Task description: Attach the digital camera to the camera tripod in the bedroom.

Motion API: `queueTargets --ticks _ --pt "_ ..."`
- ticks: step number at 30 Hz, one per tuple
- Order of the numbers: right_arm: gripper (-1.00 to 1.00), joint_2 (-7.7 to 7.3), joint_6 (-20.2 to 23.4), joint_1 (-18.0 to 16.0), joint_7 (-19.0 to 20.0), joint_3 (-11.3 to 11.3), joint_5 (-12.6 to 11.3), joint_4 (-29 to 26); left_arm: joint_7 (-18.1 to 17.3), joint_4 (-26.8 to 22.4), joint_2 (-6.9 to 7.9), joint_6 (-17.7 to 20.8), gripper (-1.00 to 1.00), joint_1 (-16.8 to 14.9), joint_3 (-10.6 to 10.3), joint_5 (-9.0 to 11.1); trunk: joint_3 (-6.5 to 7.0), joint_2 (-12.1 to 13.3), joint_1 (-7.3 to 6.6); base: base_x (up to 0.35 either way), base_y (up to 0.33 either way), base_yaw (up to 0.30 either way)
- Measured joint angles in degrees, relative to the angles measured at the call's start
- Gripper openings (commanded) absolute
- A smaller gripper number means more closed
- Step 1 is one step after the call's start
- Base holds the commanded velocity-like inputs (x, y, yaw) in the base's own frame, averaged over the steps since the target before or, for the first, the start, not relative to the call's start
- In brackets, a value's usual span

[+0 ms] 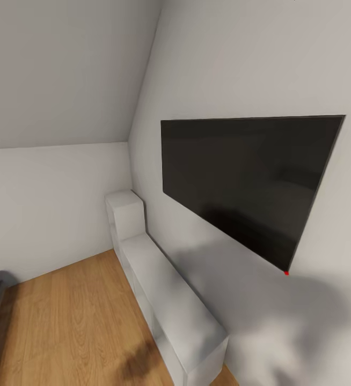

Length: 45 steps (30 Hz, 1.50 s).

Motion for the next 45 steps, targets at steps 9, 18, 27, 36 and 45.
queueTargets --ticks 9,18,27,36,45 --pt "1.0 0.0 0.0 0.0 0.0 0.0 0.0 0.0 0.0 0.0 -0.23 0.1 -1.0 0.0 0.0 0.0 0.0 0.0 0.0 0.0 0.0 0.0" --pt "1.0 0.0 0.0 0.0 0.0 0.0 0.0 0.0 0.0 0.0 -0.26 0.1 -1.0 0.0 0.0 0.0 0.0 0.0 0.0 0.0 0.0 0.0" --pt "1.0 0.02 0.0 0.0 0.0 0.0 0.0 0.0 0.0 0.0 -0.26 0.0 -1.0 0.0 0.0 0.0 0.0 0.0 0.0 0.0 0.0 0.0" --pt "1.0 0.16 0.2 0.0 0.0 -0.2 -0.1 0.0 -0.2 -0.1 -0.02 -2.1 -1.0 0.0 0.1 0.6 0.0 0.0 0.01 -0.012 0.0 0.0" --pt "1.0 0.17 1.0 0.0 0.1 0.0 -0.1 0.0 0.0 0.0 -0.32 -5.4 -1.0 0.0 0.1 0.7 0.0 0.0 0.04 -0.267 0.0 0.0"
